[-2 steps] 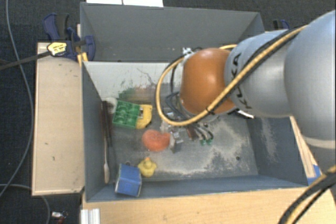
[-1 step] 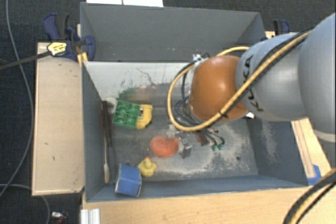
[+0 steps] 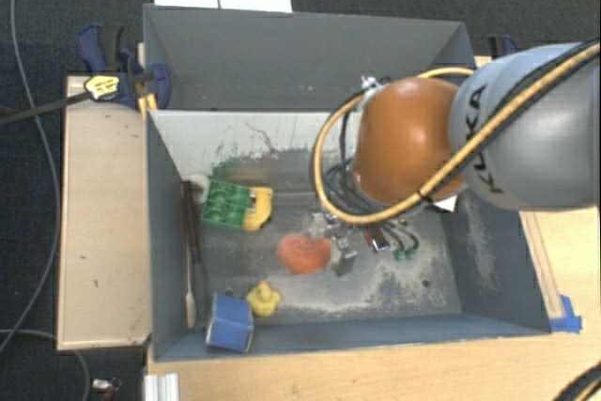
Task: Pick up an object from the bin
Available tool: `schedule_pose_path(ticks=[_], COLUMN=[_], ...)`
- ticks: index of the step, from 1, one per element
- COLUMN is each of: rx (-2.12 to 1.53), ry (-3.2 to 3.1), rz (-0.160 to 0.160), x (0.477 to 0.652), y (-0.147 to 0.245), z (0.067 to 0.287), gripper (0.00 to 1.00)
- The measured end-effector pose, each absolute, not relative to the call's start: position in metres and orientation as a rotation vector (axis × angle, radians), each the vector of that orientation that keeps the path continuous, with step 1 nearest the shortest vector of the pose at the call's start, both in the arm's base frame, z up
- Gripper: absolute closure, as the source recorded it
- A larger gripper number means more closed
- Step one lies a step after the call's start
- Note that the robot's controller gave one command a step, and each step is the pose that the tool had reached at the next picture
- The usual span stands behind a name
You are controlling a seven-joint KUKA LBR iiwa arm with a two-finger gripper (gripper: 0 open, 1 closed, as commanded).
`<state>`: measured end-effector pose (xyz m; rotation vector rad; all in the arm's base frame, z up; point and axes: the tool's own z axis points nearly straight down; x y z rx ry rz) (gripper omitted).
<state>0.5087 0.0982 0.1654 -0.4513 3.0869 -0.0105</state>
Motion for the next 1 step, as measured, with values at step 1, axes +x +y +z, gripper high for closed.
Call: schedule_pose_path(ticks=[1], rx=[-0.519], ry=[3.08], rz=[-0.012], x=[0.5094], y=[0.0949], z=[0.2422], gripper=[1.0])
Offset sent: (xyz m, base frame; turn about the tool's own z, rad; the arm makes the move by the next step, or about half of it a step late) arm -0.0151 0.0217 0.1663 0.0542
